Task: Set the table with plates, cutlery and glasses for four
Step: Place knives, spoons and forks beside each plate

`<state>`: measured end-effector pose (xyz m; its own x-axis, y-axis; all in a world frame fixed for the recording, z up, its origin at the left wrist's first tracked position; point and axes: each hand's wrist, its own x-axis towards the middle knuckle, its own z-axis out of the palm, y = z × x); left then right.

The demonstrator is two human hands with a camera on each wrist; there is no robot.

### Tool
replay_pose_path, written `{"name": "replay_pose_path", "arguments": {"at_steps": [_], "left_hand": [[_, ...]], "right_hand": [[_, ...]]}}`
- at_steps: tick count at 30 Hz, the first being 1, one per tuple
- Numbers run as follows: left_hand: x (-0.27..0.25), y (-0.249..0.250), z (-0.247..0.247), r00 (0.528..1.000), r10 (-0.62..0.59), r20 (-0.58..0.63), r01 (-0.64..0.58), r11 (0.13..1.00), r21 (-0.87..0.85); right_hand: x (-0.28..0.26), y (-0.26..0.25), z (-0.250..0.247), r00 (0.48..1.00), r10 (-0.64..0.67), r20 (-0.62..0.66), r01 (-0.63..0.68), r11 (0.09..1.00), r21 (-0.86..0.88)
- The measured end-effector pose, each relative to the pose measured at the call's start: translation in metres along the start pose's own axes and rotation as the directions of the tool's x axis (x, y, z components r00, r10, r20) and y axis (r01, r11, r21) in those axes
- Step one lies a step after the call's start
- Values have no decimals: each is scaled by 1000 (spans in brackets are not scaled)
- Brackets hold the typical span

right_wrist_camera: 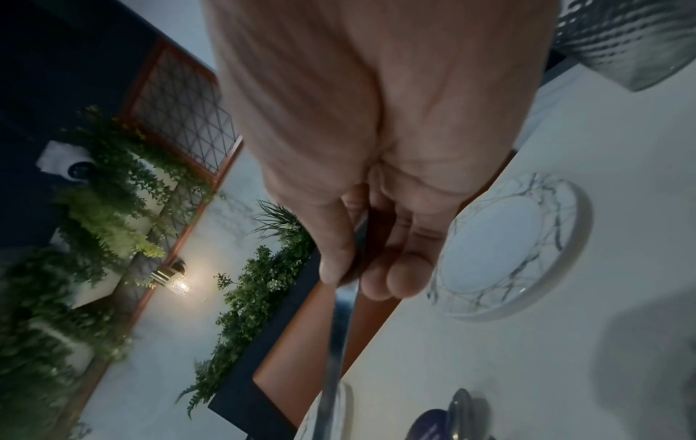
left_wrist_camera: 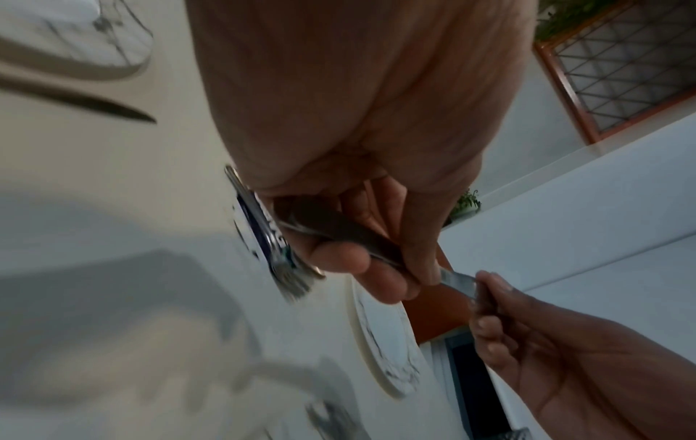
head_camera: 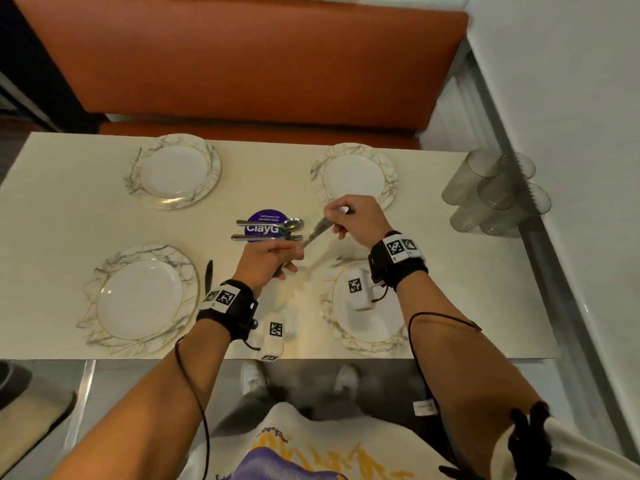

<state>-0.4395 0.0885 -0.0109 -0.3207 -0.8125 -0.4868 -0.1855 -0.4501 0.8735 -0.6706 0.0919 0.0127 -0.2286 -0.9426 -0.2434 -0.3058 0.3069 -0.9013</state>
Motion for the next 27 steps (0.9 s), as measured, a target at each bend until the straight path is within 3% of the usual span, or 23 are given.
{"name": "replay_pose_path", "arguments": {"at_steps": [3,7,11,14,17,21,24,27], "left_hand": [[5,5,-48,998,-6,55,3,999,45],[11,9,-104,996,-50,76,50,999,-7],[25,16,-145,998,-51,-38,40,967,-251],[48,26,-161,988,-56,-144,-13,898,-441],[72,39,-163,979,-34,-200,-74,858,-509],[100,62,-144,961,18,-274,-142,887,-439],[120,74,-119,965,33,-259,-128,925,-358],[133,76,-85,991,49,-127,-81,962,-262]], "right_hand": [[6,-11,33,1000,-5,-16,5,1000,26],[14,-25,73,991,26,-133,-11,993,114],[16,-36,94,970,85,-230,-16,957,288],[17,-38,106,980,112,-165,-50,938,342],[19,-40,115,994,102,-46,-84,950,300],[31,-43,123,985,107,134,-130,975,181],[44,-43,124,981,155,114,-175,967,186],[58,-36,122,982,187,15,-186,959,213]]}}
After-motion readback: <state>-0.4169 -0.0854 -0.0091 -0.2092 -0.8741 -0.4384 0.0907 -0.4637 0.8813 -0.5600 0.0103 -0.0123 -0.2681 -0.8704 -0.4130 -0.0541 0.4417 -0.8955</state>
